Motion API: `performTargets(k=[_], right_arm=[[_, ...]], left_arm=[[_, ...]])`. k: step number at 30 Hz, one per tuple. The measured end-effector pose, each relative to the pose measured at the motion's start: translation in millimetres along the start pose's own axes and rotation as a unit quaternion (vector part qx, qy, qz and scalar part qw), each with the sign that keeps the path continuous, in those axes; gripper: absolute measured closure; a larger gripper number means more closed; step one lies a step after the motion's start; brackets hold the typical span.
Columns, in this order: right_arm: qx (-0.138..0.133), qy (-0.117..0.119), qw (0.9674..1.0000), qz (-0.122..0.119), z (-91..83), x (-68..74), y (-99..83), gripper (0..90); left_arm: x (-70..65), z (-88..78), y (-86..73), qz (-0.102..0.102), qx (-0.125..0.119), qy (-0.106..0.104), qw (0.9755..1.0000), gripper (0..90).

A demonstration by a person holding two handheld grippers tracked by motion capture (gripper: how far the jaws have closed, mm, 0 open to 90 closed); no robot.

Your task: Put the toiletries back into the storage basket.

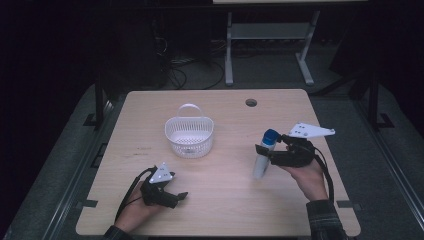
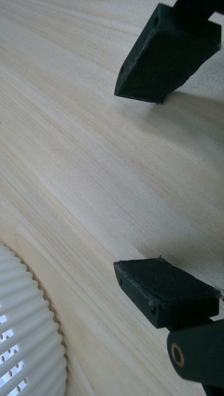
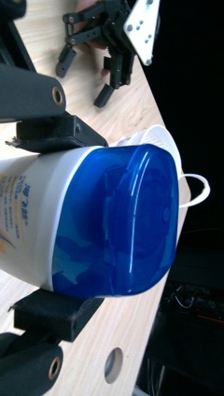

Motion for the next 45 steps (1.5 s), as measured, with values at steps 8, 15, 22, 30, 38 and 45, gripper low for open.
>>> performTargets(k=[8, 15, 22, 30, 38, 45], right_arm=[[-0.006, -0.001, 1.0, -0.004, 6.9, 1.6, 15.2, 34.2], [-0.012, -0.001, 0.9999, -0.002, 14.8, 1.9, 26.1, 34.2], [-0.014, 0.003, 0.9999, -0.006, 24.1, 4.5, 40.5, 34.2], [-0.021, 0.01, 0.9997, -0.006, 34.5, 7.7, 54.5, 34.2], [-0.026, 0.013, 0.9995, -0.011, 44.7, 11.0, 66.4, 34.2], [-0.03, 0.011, 0.9993, -0.019, 50.4, 13.3, 76.5, 34.2]], left_arm=[[0.0, 0.3, 0.1, 0.001, 0.0, -0.002, 1.0, 12.9], [0.2, 0.2, 0.3, 0.002, 0.001, -0.003, 1.0, 12.8], [0.2, 0.2, 0.3, 0.003, 0.001, -0.002, 1.0, 12.9], [0.2, 0.3, 0.3, 0.003, 0.0, -0.002, 1.0, 12.8], [0.2, 0.4, 0.3, 0.003, 0.0, -0.002, 1.0, 12.8], [0.2, 0.4, 0.3, 0.002, 0.0, -0.002, 1.0, 12.8]])
Point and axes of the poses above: each handheld gripper's, and its own axes: z roughly forward along the jaws, y roughly out of its top, x roughly to its left, the point moved 3 cm from there along z, roughly forward along the jaws, and after that the axes turned 1 degree about -z, right-handed, at the moved point
